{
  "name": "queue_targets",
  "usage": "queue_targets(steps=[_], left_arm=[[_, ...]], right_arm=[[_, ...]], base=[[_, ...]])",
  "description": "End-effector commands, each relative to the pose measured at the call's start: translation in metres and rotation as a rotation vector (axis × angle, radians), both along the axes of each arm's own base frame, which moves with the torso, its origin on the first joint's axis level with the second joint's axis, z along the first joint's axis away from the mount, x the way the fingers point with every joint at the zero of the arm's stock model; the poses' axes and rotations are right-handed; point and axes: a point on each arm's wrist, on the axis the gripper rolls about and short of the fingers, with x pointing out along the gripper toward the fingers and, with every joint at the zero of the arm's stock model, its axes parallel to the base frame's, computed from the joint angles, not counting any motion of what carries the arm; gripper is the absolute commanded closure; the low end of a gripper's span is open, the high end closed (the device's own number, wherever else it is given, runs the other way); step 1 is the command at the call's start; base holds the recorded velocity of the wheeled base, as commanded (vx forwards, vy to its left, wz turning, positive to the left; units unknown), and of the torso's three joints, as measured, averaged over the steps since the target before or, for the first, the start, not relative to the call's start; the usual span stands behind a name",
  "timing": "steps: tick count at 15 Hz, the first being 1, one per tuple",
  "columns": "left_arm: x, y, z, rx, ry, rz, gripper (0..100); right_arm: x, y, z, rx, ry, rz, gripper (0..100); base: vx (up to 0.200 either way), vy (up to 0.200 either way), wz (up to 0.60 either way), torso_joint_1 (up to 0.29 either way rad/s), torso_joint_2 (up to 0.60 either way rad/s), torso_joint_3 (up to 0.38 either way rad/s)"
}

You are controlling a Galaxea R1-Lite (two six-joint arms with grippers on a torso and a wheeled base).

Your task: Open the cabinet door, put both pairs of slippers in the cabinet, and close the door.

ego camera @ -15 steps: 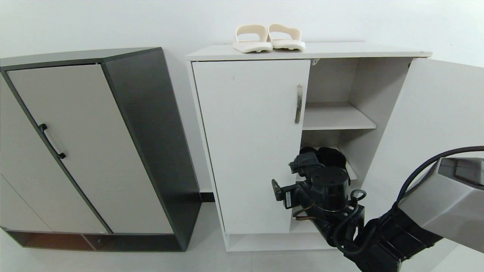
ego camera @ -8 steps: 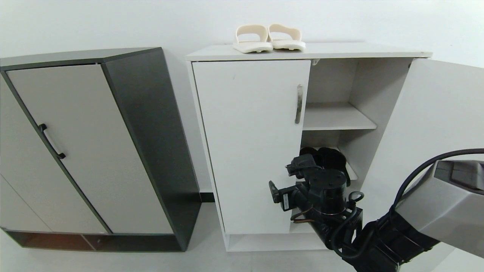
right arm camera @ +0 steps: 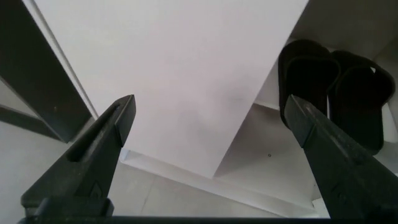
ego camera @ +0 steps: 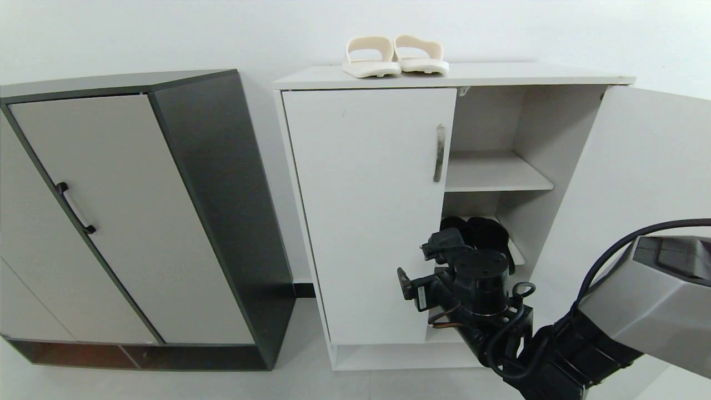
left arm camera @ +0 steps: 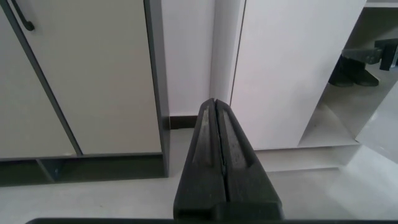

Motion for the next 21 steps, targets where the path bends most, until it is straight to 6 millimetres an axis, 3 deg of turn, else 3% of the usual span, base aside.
queue_targets(steps=[1, 9, 21], left_arm=[[0.0, 0.0, -0.0001, 0.0, 0.0, 0.0, 100], [0.0, 0.0, 0.0001, 0.001, -0.001, 0.0, 100], [0.0001, 0.0, 0.0001, 0.003, 0.0, 0.0, 100]], right_arm=[[0.0005, 0.0003, -0.0016, -0.002, 0.002, 0.0, 0], [0.0006, 0.0004, -0.0023, -0.005, 0.005, 0.0, 0], [0.0023, 0.002, -0.0066, -0.01, 0.01, -0.002, 0]], base=[[0.0, 0.0, 0.0, 0.0, 0.0, 0.0], [0.0, 0.0, 0.0, 0.043, -0.38, -0.333], [0.0, 0.0, 0.0, 0.153, -0.48, -0.322]])
